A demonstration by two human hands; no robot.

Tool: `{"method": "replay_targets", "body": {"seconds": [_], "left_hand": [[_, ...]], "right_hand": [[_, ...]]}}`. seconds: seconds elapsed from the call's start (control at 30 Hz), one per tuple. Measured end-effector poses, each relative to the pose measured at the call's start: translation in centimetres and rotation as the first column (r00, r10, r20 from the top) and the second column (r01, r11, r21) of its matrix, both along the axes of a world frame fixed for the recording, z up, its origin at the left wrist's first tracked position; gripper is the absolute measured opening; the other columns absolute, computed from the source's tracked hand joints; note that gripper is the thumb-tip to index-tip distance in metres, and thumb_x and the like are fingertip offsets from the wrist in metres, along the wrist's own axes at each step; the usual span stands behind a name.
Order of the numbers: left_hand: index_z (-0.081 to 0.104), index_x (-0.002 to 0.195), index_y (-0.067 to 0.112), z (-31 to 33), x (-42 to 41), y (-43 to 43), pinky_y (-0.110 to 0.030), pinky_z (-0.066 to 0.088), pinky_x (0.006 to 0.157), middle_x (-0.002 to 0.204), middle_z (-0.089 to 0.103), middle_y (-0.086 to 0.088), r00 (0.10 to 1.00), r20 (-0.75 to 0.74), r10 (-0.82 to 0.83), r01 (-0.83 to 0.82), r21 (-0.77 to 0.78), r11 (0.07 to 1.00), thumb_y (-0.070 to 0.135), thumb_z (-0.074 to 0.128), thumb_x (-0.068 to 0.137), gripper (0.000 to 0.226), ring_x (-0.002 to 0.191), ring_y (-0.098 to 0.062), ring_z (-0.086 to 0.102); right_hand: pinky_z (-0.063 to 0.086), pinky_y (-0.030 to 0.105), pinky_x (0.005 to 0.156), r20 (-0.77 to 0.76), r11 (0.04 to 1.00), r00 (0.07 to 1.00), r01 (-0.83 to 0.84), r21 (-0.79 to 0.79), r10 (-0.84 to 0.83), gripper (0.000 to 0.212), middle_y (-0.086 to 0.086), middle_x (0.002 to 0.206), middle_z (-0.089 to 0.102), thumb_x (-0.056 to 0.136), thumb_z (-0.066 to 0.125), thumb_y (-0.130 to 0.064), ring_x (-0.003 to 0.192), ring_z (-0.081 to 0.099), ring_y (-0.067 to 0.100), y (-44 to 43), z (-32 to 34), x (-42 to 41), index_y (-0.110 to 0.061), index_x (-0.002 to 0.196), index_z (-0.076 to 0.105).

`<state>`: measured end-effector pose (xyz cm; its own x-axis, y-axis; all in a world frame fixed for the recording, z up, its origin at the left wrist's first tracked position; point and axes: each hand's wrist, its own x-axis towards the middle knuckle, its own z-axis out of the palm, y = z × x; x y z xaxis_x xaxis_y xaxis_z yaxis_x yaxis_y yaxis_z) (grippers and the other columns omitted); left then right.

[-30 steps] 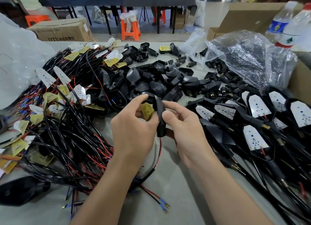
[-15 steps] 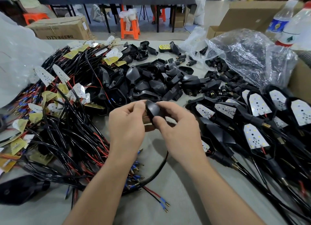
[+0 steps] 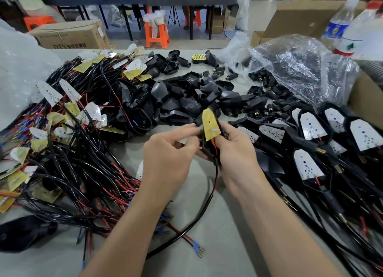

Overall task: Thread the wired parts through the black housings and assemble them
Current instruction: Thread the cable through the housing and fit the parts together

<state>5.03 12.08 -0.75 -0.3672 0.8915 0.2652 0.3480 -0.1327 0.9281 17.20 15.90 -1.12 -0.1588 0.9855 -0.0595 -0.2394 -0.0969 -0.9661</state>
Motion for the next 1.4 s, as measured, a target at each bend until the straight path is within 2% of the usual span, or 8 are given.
{"method": "replay_targets", "body": {"seconds": [0.17,0.37,0.57,0.83,0.97,1.1,1.27,1.4], "left_hand": [[0.070,0.118,0.052,0.2,0.7,-0.4,-0.036,0.064,0.072,0.104,0.077,0.019,0.995,0.060,-0.076,0.075,0.017,0.997,0.023,0.065,0.079,0.049,0.079,-0.009,0.076],[0.061,0.133,0.051,0.0,-0.4,0.1,-0.017,0.056,0.081,0.121,0.070,0.026,0.985,0.045,-0.165,0.165,0.012,0.986,0.022,0.075,0.073,0.068,0.101,-0.003,0.071],[0.075,0.082,0.033,-0.4,-1.3,0.8,-0.030,0.052,0.097,0.119,0.074,0.015,0.953,0.268,-0.142,0.121,0.091,0.988,0.017,0.085,0.065,0.025,0.116,-0.004,0.066],[0.083,0.071,0.022,-0.6,-1.9,1.2,-0.033,0.051,0.095,0.110,0.078,0.009,0.921,0.382,-0.072,0.071,0.016,0.997,0.028,0.088,0.073,0.008,0.106,-0.008,0.072],[0.081,0.068,0.023,-0.8,-2.3,1.3,-0.032,0.050,0.097,0.111,0.076,0.015,0.974,0.222,-0.041,0.047,-0.022,0.999,0.009,0.091,0.069,0.017,0.109,-0.002,0.069],[0.077,0.095,0.041,-0.7,-1.9,1.0,-0.022,0.050,0.092,0.114,0.074,0.019,0.995,0.093,0.037,-0.036,-0.017,0.999,0.034,0.087,0.059,0.038,0.111,-0.001,0.066],[0.075,0.115,0.021,-0.4,-1.0,1.3,-0.024,0.058,0.075,0.101,0.079,0.002,0.928,0.368,-0.062,0.104,-0.095,0.990,0.014,0.078,0.089,0.027,0.088,-0.008,0.073],[0.076,0.111,0.020,0.2,-1.4,0.4,-0.022,0.057,0.062,0.096,0.079,-0.008,0.936,0.313,-0.162,0.249,-0.264,0.932,0.013,0.072,0.094,0.019,0.075,-0.013,0.073]], "right_hand": [[0.057,0.022,0.056,0.268,0.990,0.961,-0.094,0.107,0.063,0.040,0.007,0.081,0.075,0.098,0.041,0.007,0.069,0.074,0.018,-0.9,0.0,-0.1,-0.017,0.102,0.074],[0.053,0.031,0.047,0.418,0.972,0.903,-0.178,0.155,0.099,0.041,0.003,0.066,0.071,0.098,0.045,0.001,0.051,0.066,0.019,-1.0,0.2,0.2,-0.027,0.104,0.074],[0.052,0.031,0.047,0.437,0.981,0.899,-0.120,0.153,0.042,0.042,0.004,0.067,0.071,0.098,0.044,-0.002,0.053,0.070,0.019,-1.2,0.0,0.0,-0.032,0.101,0.073],[0.055,0.031,0.058,-0.032,0.988,0.987,-0.157,-0.012,0.157,0.042,0.027,0.096,0.071,0.077,0.048,-0.007,0.070,0.069,0.026,-1.1,0.5,0.5,-0.016,0.105,0.078],[0.059,0.035,0.070,0.044,0.955,0.954,-0.297,0.028,0.295,0.041,0.006,0.094,0.075,0.078,0.052,-0.007,0.079,0.070,0.024,-1.3,0.3,0.3,-0.024,0.103,0.079],[0.062,0.035,0.077,0.053,0.941,0.940,-0.338,0.012,0.337,0.051,0.006,0.096,0.073,0.085,0.050,0.017,0.081,0.072,0.024,-1.1,-0.2,-0.1,-0.022,0.108,0.075],[0.061,0.030,0.081,-0.130,0.986,0.979,-0.162,-0.037,0.156,0.046,0.010,0.098,0.075,0.088,0.048,0.020,0.087,0.069,0.020,-0.5,0.0,0.0,-0.010,0.112,0.071],[0.056,0.029,0.087,-0.433,0.990,0.901,-0.041,-0.134,-0.022,0.041,0.011,0.098,0.072,0.092,0.042,0.022,0.087,0.067,0.018,0.4,0.7,0.5,-0.008,0.107,0.068]]}}
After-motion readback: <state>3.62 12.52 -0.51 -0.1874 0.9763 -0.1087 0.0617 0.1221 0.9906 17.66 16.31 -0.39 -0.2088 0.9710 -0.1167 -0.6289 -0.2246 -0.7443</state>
